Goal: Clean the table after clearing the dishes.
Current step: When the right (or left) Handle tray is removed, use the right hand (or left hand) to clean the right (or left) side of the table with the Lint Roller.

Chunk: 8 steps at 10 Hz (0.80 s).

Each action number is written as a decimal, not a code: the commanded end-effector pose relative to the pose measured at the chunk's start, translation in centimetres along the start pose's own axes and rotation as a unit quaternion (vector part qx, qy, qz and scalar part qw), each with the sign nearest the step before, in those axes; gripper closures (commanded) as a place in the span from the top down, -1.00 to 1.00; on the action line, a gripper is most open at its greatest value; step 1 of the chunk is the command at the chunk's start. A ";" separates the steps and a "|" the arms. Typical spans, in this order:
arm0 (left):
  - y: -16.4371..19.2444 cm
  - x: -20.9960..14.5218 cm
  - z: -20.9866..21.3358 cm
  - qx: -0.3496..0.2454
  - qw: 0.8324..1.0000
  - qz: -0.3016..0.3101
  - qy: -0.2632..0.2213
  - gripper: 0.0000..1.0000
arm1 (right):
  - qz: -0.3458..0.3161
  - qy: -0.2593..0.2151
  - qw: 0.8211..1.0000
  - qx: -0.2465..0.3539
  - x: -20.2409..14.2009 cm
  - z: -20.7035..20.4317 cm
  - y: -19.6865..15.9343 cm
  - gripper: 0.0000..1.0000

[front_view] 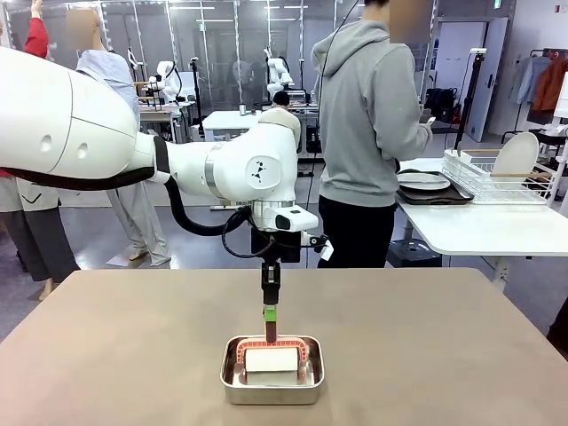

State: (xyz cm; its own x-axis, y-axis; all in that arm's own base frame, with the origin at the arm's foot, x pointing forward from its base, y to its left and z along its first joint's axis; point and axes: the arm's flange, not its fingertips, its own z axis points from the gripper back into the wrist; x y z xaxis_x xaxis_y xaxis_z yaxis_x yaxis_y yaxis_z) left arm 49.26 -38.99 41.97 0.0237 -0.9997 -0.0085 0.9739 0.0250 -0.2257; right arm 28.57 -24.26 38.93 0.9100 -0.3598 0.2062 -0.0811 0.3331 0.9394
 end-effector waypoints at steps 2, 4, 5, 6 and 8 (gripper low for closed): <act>-1.8 -2.5 3.6 -0.019 0.999 0.032 -0.024 -1.00 | 0.005 -0.010 1.000 0.001 0.0 -0.2 0.2 1.00; -4.5 -7.8 8.2 -0.046 0.990 0.111 -0.070 -1.00 | 0.005 -0.010 1.000 0.001 0.0 -0.2 0.2 1.00; -5.3 -11.3 10.0 -0.072 0.977 0.163 -0.114 -1.00 | 0.005 -0.010 1.000 0.001 0.0 -0.2 0.2 1.00; -5.5 -15.3 11.1 -0.066 0.963 0.211 -0.155 -1.00 | 0.005 -0.010 1.000 0.001 0.0 -0.2 0.2 1.00; -3.0 -23.0 9.6 -0.119 0.893 0.352 -0.253 -1.00 | 0.005 -0.010 1.000 0.001 0.0 -0.2 0.2 1.00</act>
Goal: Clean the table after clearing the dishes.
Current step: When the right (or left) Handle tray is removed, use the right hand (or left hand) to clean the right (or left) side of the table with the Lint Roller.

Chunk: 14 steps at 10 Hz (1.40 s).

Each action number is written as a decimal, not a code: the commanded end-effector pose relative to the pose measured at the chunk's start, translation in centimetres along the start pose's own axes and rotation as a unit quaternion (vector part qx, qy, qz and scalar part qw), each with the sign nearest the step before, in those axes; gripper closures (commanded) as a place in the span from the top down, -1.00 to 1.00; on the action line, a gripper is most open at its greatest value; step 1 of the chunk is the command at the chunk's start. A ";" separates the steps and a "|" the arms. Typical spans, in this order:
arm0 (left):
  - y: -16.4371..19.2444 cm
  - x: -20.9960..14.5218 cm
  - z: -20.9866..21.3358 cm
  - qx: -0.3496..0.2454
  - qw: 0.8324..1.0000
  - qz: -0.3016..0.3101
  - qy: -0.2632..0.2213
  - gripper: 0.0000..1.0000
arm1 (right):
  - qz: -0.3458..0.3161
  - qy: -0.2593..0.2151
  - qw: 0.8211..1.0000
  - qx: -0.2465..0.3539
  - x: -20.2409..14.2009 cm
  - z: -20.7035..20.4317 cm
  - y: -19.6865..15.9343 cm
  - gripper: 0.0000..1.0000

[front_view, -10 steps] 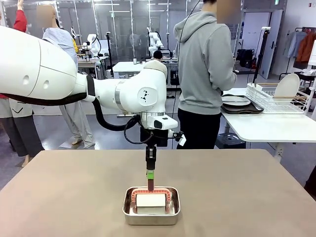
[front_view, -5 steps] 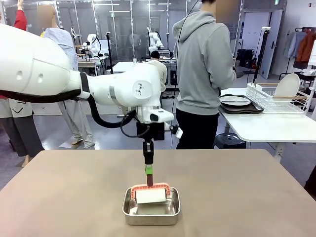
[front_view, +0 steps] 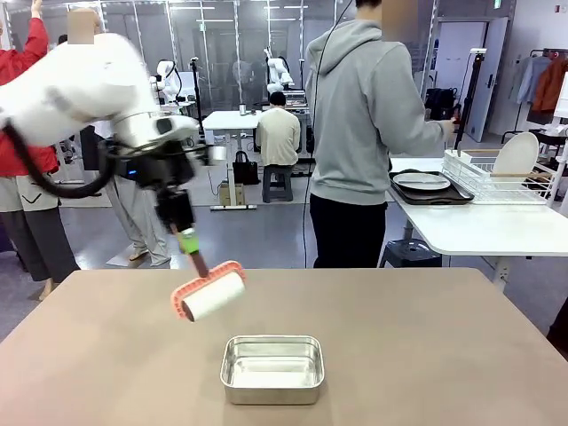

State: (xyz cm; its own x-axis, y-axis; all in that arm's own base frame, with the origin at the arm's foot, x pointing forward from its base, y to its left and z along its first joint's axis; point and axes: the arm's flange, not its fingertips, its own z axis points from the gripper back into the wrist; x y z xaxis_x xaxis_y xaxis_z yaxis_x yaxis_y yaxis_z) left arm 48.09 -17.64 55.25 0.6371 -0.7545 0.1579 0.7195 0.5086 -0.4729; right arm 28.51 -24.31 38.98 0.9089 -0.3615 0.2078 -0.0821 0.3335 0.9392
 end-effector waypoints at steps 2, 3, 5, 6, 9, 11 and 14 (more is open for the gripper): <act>6.2 -4.5 -2.3 -0.050 0.969 0.210 -0.118 -1.00 | 0.005 -0.009 1.000 0.001 0.0 -0.2 0.1 1.00; 7.5 -5.3 -2.9 -0.051 0.964 0.223 -0.132 -1.00 | 0.005 -0.009 1.000 0.001 0.0 -0.2 0.1 1.00; 8.8 -5.3 -4.1 -0.023 0.961 0.228 -0.154 -1.00 | 0.005 -0.009 1.000 0.001 0.0 -0.2 0.1 1.00; 9.9 -6.6 -2.3 -0.047 0.967 0.226 -0.112 -1.00 | 0.005 -0.009 1.000 0.001 0.0 -0.2 0.1 1.00; 9.9 -6.6 -2.3 -0.047 0.967 0.226 -0.112 -1.00 | 0.005 -0.009 1.000 0.001 0.0 -0.2 0.1 1.00; 10.0 -6.5 -3.1 -0.044 0.965 0.231 -0.120 -0.59 | 0.005 -0.009 1.000 0.001 0.0 -0.2 0.1 1.00; 14.0 -6.0 -5.4 -0.045 0.948 0.266 -0.170 -0.59 | 0.005 -0.009 1.000 0.001 0.0 -0.2 0.1 1.00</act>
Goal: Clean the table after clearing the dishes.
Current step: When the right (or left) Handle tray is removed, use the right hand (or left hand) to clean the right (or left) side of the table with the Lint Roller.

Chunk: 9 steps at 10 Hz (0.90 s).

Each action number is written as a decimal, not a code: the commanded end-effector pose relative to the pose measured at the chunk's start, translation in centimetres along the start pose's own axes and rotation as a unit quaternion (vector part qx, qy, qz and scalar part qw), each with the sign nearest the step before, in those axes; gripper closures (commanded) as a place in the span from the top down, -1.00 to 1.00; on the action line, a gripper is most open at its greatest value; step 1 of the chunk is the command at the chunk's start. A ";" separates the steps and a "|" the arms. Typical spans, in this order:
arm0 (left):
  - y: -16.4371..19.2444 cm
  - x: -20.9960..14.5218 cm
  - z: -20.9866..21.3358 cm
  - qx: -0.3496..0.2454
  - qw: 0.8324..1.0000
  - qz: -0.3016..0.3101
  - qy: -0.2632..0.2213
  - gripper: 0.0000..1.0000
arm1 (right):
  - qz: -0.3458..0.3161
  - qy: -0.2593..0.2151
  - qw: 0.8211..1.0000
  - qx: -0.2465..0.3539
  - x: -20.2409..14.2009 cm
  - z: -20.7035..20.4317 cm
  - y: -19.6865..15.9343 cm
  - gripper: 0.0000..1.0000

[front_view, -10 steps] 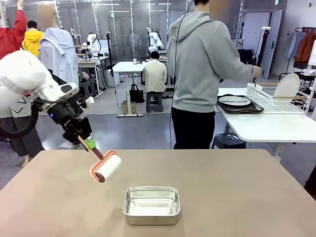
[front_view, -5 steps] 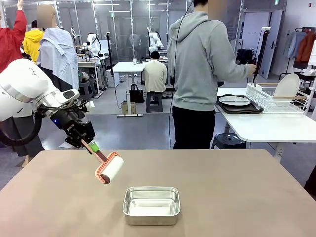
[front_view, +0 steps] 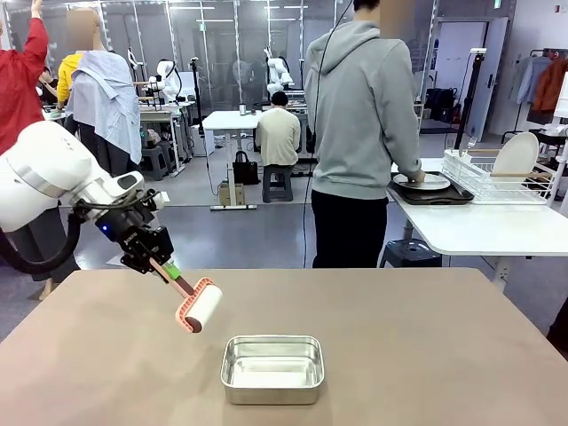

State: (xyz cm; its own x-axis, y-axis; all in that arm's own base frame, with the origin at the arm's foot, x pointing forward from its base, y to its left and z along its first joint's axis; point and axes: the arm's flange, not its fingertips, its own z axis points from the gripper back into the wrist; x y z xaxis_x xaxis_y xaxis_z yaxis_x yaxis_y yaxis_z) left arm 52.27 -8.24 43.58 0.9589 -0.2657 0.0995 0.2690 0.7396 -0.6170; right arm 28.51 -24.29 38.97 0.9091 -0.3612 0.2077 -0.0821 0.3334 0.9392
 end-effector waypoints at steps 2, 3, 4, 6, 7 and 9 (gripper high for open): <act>1.2 1.0 -2.4 -0.008 0.997 0.023 -0.078 -0.59 | 0.005 -0.009 1.000 0.001 0.0 -0.2 0.1 1.00; 1.7 1.0 -3.6 -0.018 0.996 0.037 -0.075 -0.59 | 0.005 -0.009 1.000 0.001 0.0 -0.2 0.1 1.00; 2.8 1.1 -4.8 -0.024 0.996 0.057 -0.062 -0.59 | 0.005 -0.009 1.000 0.001 0.0 -0.2 0.1 1.00; 5.4 0.7 -5.8 -0.036 0.993 0.084 -0.080 -0.59 | 0.005 -0.009 1.000 0.001 0.0 -0.2 0.1 1.00; 7.2 0.4 -6.1 -0.040 0.991 0.096 -0.086 -0.59 | 0.005 -0.009 1.000 0.001 0.0 -0.2 0.1 1.00; 10.8 0.3 -6.5 -0.043 0.988 0.119 -0.083 -0.59 | 0.005 -0.009 1.000 0.001 0.0 -0.2 0.1 1.00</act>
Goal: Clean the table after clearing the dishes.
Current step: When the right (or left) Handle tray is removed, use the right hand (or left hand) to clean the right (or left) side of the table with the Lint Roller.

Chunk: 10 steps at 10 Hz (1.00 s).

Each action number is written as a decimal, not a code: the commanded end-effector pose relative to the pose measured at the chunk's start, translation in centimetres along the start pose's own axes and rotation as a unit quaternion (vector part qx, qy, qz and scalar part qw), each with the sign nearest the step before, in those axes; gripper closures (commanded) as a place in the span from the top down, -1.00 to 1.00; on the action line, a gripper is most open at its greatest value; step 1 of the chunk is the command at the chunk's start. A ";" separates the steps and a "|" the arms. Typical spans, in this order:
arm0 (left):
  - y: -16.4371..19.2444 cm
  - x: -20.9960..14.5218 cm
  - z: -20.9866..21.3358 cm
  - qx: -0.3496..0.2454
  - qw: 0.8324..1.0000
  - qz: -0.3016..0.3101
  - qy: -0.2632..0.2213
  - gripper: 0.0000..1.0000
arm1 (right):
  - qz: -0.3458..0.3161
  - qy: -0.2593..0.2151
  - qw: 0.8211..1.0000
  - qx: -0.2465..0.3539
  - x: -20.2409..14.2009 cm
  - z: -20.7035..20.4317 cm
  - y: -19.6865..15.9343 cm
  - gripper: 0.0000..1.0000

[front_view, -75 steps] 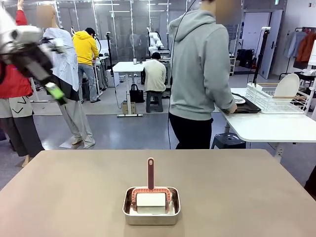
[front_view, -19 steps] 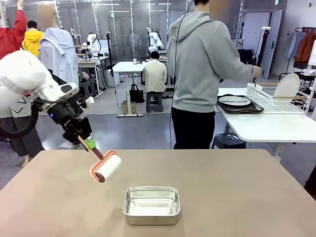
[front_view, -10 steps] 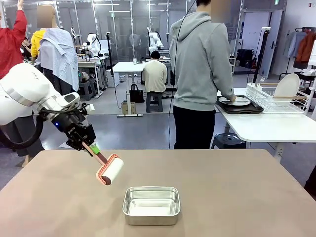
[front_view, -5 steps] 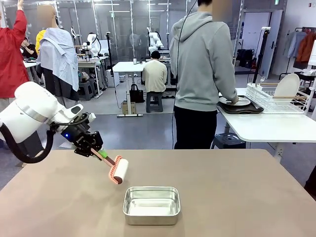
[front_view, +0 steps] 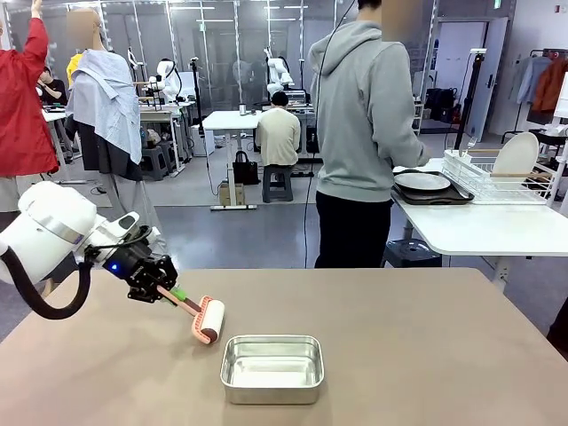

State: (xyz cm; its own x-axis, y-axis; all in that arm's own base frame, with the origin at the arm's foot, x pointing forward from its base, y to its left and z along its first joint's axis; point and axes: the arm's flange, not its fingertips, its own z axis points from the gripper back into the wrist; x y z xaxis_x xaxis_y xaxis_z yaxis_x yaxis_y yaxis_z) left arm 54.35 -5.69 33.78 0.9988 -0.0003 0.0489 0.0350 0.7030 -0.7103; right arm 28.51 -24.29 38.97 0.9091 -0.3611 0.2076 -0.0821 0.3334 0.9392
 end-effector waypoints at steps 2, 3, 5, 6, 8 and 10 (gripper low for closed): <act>5.0 0.6 0.7 -0.003 1.000 0.000 0.000 -0.59 | 0.005 -0.009 1.000 0.001 0.0 -0.2 0.1 1.00; 6.4 0.7 1.5 -0.004 1.000 0.002 0.006 -0.59 | 0.005 -0.009 1.000 0.001 0.0 -0.2 0.1 1.00; 9.5 0.8 4.1 -0.018 1.000 -0.011 0.014 -0.59 | 0.005 -0.009 1.000 0.001 0.0 -0.2 0.1 1.00; 11.3 1.0 5.6 -0.016 0.999 -0.023 0.022 -0.59 | 0.005 -0.009 1.000 0.001 0.0 -0.2 0.1 1.00; 14.7 1.5 8.6 -0.011 1.000 -0.015 0.008 -0.59 | 0.005 -0.009 1.000 0.001 0.0 -0.2 0.1 1.00; 18.4 1.7 11.7 0.021 1.000 0.015 -0.013 -0.59 | 0.005 -0.009 1.000 0.001 0.0 -0.2 0.1 1.00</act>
State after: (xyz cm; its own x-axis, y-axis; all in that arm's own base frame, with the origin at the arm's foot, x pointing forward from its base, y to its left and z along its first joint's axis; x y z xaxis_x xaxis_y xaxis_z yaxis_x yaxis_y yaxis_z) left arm 54.92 13.19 31.40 0.9994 -0.0031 0.0350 0.0291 0.6340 -0.7728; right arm 28.50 -24.30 38.98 0.9089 -0.3615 0.2079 -0.0822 0.3334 0.9392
